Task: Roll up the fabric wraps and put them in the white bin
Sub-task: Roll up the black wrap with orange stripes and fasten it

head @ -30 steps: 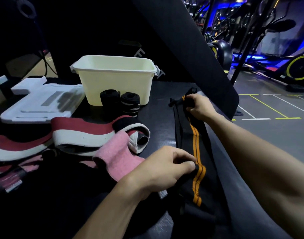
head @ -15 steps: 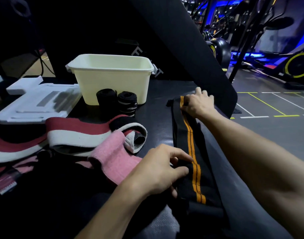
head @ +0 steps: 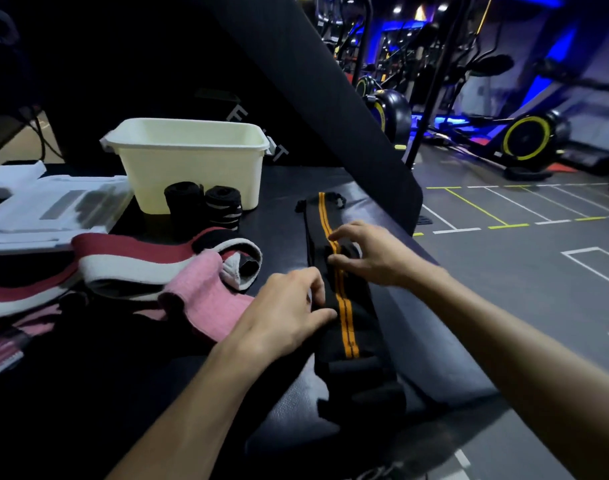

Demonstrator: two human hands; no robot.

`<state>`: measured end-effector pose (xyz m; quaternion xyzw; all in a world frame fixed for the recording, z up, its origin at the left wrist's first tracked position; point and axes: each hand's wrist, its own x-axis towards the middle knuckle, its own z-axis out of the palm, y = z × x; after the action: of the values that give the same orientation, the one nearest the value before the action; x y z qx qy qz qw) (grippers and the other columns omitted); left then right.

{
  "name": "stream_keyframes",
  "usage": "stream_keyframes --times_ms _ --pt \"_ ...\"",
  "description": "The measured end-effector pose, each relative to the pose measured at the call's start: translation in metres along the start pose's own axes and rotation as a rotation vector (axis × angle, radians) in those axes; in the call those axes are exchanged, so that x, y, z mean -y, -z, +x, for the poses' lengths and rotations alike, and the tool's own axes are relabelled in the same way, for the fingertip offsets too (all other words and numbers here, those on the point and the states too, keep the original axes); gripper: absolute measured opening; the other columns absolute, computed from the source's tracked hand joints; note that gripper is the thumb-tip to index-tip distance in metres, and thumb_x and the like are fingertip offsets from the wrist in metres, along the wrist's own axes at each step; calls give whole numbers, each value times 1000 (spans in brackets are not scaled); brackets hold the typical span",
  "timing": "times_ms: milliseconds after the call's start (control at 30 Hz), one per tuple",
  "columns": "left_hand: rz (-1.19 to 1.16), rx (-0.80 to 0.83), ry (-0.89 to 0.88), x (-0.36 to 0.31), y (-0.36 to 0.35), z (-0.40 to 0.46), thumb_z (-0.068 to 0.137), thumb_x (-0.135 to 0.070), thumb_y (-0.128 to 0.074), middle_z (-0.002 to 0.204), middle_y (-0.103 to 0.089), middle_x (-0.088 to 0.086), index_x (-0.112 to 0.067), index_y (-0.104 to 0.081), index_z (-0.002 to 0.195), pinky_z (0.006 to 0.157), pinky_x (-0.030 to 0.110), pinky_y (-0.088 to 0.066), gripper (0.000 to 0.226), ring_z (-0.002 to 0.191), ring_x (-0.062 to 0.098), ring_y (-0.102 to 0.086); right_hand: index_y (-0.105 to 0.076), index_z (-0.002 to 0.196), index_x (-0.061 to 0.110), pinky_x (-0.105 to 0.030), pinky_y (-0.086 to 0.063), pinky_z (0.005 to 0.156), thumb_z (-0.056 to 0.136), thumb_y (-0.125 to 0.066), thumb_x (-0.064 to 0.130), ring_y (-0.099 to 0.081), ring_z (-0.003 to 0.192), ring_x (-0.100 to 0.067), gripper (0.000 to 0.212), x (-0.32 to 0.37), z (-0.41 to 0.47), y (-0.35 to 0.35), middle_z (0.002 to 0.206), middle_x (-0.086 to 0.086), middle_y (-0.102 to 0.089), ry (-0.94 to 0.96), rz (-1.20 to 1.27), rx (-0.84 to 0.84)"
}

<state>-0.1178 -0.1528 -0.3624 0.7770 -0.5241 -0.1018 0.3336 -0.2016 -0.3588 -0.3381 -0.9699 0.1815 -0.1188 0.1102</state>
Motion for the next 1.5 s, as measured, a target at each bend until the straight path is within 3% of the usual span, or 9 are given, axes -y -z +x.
stream_keyframes --times_ms 167,267,367,500,767,933,1200,1333,1500 --pt "-95 7 -133 -5 18 -16 87 -35 -79 73 -67 -9 -30 -70 83 60 15 -42 11 65 4 -59 -68 90 24 -26 -52 72 89 -73 37 -65 81 -5 14 17 -111 -4 90 11 -63 -93 273 -384" --pt "-192 118 -234 -11 29 -33 85 -42 -81 89 -71 -13 -34 -74 93 65 18 -47 12 73 7 -63 -64 78 27 -20 -47 65 92 -66 49 -65 79 -8 26 39 -171 -9 83 10 -63 -86 314 -347" --pt "-139 275 -247 -17 26 -48 82 -47 -82 96 -71 -11 -34 -74 105 73 23 -52 28 81 12 -65 -67 81 33 -25 -49 76 89 -63 59 -65 91 -9 28 56 -207 -22 91 14 -64 -70 324 -325" --pt "5 285 -249 -17 9 -56 90 -44 -75 97 -68 -16 -33 -72 115 75 15 -45 27 83 -2 -61 -72 88 34 -24 -49 83 92 -56 65 -62 102 -9 35 67 -223 -34 103 22 -61 -95 244 -428" --pt "-211 166 -218 -26 10 -68 88 -24 -80 88 -74 -8 -26 -72 97 70 19 -52 13 78 5 -67 -71 111 32 -34 -48 87 100 -53 53 -57 109 -6 29 82 -249 -58 116 21 -58 34 77 -505" --pt "-281 223 -221 -26 9 -72 92 -23 -76 87 -77 -10 -26 -78 100 76 30 -59 8 80 9 -73 -73 107 30 -38 -53 80 95 -68 33 -63 103 -11 13 81 -249 -61 112 23 -61 2 272 -594" --pt "-460 264 -145 -30 7 -70 86 -5 -80 76 -77 -4 -13 -81 93 66 19 -51 11 68 7 -68 -75 102 29 -27 -53 91 89 -73 28 -66 113 -13 13 87 -237 -58 139 9 -56 -29 458 -611" --pt "-575 324 -86 -29 9 -70 82 -1 -83 79 -77 2 -10 -80 90 69 22 -54 12 72 12 -68 -76 104 22 -40 -57 94 91 -74 27 -65 118 -10 14 83 -226 -59 121 18 -69 -3 492 -627" --pt "-606 324 -33 -29 6 -70 80 6 -82 75 -66 -4 -9 -79 100 64 16 -49 26 67 10 -63 -76 97 19 -31 -56 81 86 -75 17 -67 103 -10 11 79 -224 -58 101 18 -70 9 394 -679"
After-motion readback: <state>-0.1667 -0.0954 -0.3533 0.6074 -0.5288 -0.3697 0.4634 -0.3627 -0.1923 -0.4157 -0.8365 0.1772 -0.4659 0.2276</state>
